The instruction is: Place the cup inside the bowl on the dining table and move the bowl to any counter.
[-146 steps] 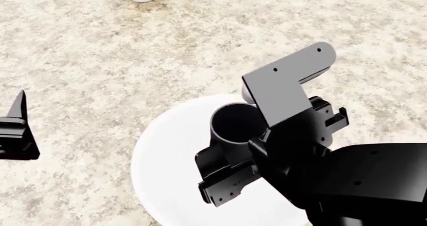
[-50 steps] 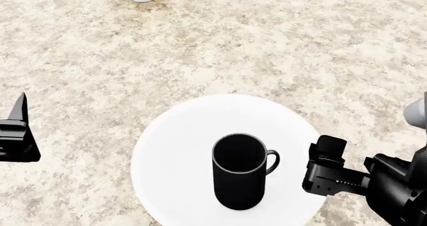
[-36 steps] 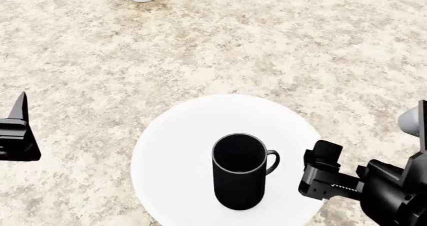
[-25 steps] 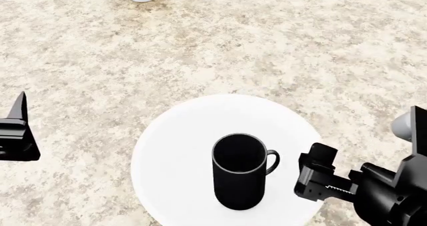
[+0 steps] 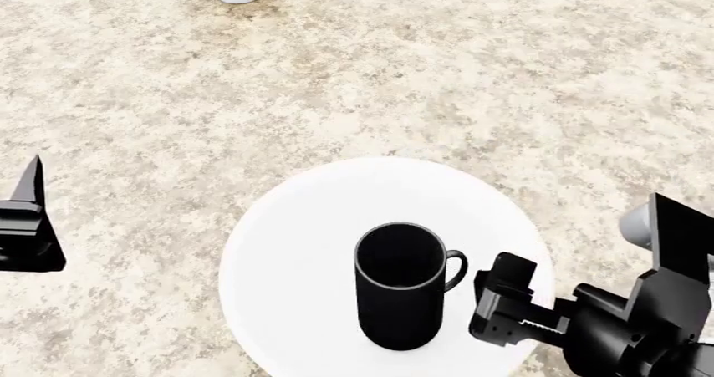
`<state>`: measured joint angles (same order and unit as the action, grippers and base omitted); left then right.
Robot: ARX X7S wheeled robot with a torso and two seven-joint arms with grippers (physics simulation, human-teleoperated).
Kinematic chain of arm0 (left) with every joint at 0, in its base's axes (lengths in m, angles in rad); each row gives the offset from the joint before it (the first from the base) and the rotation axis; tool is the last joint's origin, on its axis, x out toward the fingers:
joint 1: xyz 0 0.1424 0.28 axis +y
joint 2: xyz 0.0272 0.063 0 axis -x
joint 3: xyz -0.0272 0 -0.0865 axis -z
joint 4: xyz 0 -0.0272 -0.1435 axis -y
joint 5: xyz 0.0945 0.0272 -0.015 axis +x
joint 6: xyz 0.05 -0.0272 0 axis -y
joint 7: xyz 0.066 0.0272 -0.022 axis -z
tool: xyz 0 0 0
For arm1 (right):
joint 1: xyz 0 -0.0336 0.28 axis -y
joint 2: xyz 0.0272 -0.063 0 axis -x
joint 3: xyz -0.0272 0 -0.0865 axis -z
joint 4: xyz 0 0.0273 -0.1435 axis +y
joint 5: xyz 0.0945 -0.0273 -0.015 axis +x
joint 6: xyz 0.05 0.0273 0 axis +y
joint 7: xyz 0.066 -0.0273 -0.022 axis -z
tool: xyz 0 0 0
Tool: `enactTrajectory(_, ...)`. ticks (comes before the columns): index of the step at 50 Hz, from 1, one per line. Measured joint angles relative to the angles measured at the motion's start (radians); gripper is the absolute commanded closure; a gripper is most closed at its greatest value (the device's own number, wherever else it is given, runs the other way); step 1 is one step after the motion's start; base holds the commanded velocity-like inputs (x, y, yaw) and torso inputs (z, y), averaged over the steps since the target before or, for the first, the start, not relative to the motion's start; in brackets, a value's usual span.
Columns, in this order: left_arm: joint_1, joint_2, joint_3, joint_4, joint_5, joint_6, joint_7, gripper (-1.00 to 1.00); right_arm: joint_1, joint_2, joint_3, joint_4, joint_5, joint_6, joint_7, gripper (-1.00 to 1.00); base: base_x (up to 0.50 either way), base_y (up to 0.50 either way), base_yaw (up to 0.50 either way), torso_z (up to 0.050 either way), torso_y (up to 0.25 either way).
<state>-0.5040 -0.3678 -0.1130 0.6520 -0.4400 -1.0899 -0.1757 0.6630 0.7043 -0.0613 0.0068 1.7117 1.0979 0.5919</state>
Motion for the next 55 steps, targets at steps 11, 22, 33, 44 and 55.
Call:
enactTrajectory(11,-0.003,0.003,0.008,-0.003,-0.001,0.002,-0.007,-1.0,0.005,-0.01,-0.017,0.015,-0.018,-0.002,-0.021,-1.0,0.0,0.0,0.0,0.0,0.0)
enactTrajectory(22,-0.004,0.001,0.013,-0.008,-0.003,0.006,-0.01,-1.0,0.0,-0.01,-0.004,0.005,-0.012,-0.02,-0.039,1.0,0.0,0.0,0.0,0.0,0.0)
enactTrajectory(33,0.001,-0.002,0.012,-0.011,-0.006,0.011,-0.011,-1.0,-0.019,-0.028,0.04,0.016,0.032,-0.072,-0.047,1.0,0.0,0.0,0.0,0.0,0.0)
enactTrajectory(44,0.013,-0.004,0.01,-0.018,-0.007,0.024,-0.011,-1.0,-0.027,-0.059,0.101,0.038,0.07,-0.143,0.026,1.0,0.0,0.0,0.0,0.0,0.001)
enactTrajectory(55,0.017,-0.007,0.008,-0.025,-0.01,0.031,-0.012,-1.0,-0.033,-0.073,0.152,0.037,0.096,-0.199,0.056,1.0,0.0,0.0,0.0,0.0,0.001)
